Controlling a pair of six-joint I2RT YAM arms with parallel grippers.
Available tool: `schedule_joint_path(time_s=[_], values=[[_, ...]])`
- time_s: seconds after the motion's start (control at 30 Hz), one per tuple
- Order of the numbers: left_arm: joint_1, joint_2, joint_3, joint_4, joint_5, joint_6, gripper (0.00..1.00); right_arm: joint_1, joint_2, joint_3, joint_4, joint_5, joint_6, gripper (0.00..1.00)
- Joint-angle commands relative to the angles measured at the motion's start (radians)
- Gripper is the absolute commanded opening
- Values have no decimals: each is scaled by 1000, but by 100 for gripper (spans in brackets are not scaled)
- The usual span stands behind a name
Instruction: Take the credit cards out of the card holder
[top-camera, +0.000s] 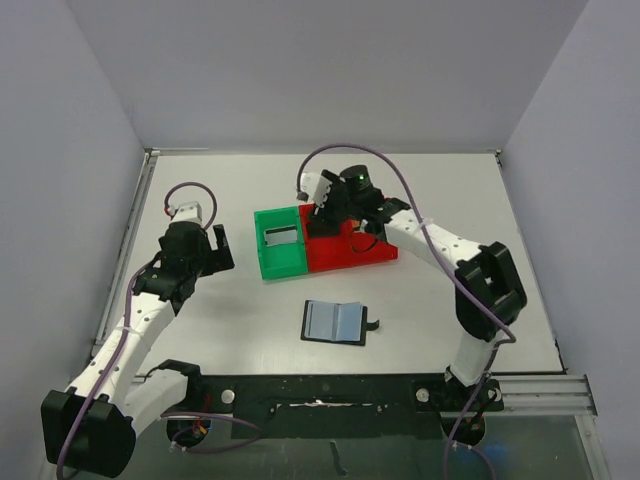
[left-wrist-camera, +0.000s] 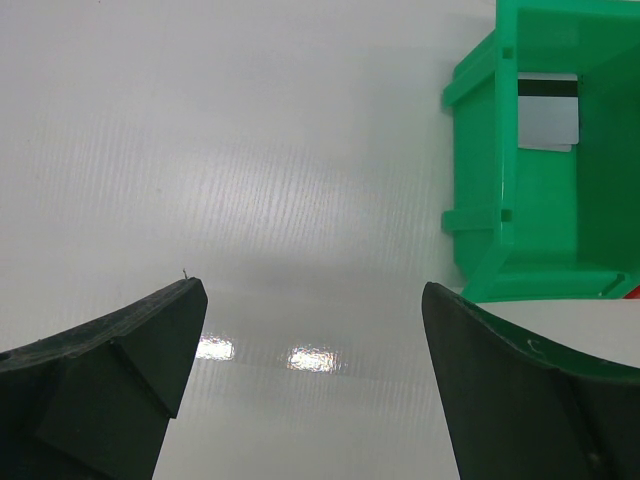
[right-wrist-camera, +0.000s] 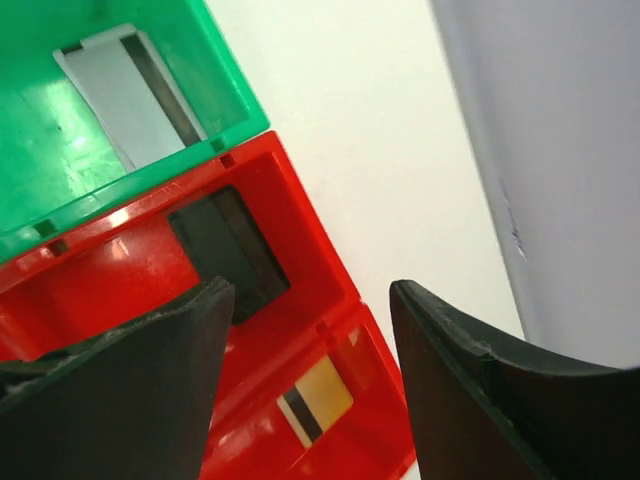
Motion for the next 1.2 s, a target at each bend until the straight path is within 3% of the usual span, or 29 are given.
schedule_joint_path(time_s=[0.0,0.07,0.2,0.3,0.43,0.67,0.8,0.9,1.07,1.17], values=[[7,-19,24,37,14,12,89,-7,-243,-153,247,47,276,67],[8,-21,22,40,18,12,89,-8,-346,-236,308,92,473,75],[8,-19,21,43,27,16,89,-42,-489,-317,251,-114,737,65],[9,-16,26,38,24,14,89,-52,-535,-349,180,-198,855,76],[9,-28,21,42,24,14,89,-49,-580,-401,92,-50,1051,82],[9,-34,21,45,23,14,89,48,-722,-525,-9,370,1296,99],[9,-37,21,44,12,12,89,60,-805,-625,15,363,1429,98],[9,-36,19,45,13,12,89,48,-853,-701,0,359,1632,98],[9,-32,20,43,17,12,89,55,-878,-829,147,208,1652,100],[9,-30,21,43,19,14,89,134,-799,-779,33,296,1679,97]])
